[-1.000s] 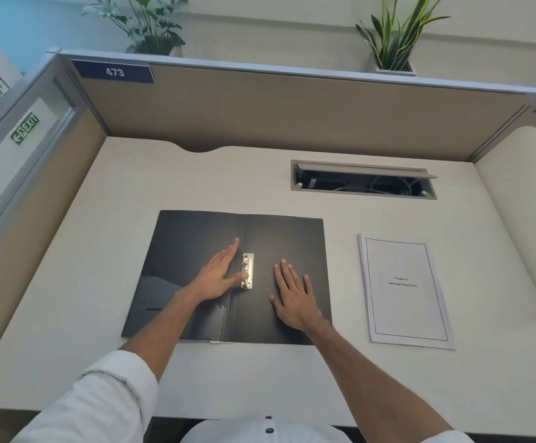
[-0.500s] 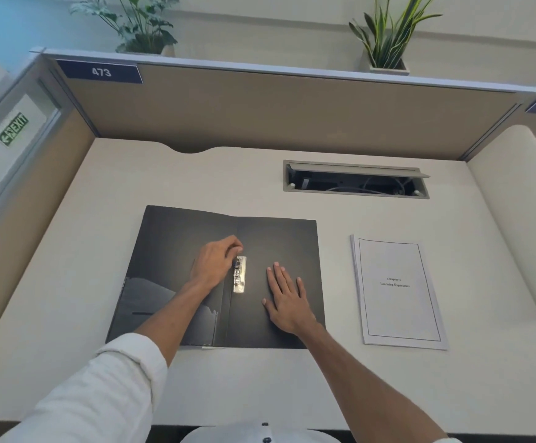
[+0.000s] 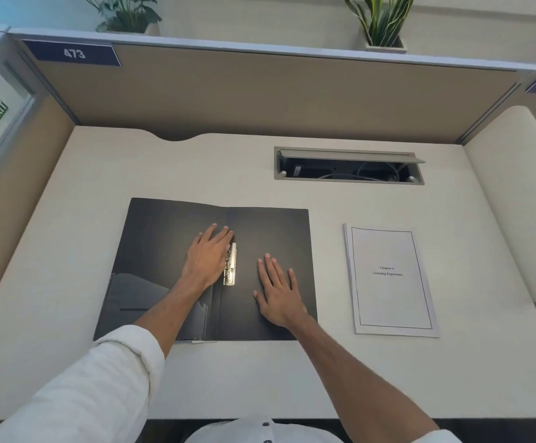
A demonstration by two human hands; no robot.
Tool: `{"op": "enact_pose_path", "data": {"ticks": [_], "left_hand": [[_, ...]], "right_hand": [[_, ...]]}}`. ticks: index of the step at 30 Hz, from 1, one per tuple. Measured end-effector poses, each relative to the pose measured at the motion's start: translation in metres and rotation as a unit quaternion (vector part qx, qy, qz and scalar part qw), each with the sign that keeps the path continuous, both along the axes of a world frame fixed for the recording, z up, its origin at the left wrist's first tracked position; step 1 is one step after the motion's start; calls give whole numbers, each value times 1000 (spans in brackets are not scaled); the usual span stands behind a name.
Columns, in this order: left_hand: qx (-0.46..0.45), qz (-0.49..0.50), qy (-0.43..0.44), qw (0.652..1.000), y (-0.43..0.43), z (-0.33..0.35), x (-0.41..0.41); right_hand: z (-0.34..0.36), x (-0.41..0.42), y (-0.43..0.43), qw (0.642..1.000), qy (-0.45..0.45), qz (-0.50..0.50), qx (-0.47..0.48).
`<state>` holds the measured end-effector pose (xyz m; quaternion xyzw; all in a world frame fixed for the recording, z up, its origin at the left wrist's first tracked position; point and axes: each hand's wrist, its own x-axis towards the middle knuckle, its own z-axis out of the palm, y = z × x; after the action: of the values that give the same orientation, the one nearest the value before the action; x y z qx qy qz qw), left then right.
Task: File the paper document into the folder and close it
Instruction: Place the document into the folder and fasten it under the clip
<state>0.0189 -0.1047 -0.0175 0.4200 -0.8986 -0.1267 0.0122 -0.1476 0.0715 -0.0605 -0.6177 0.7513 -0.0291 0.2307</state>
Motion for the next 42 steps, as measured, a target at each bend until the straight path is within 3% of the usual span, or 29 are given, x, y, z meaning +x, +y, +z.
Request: {"op": "enact_pose_path", "data": {"ticks": [6,13,23,34,42], "left_hand": [[-9,-25,-44,999,-2,-8,1],[-2,1,8,1000,15,-7,-21],[71,-57,71,993,104,-1,-140],[144,-106,-18,984,191,-13,-251],[96,18,-5,995,217,-5,-274]], "right_hand": [[1,0,0,1000,-8,1,0],[15,-9,4,998,-43,-8,-51],[33,-117,76,961,14,-200,-192],[40,-243,161,933,46,-331,-130],[33,-276,178,916,39,-390,-83]]}}
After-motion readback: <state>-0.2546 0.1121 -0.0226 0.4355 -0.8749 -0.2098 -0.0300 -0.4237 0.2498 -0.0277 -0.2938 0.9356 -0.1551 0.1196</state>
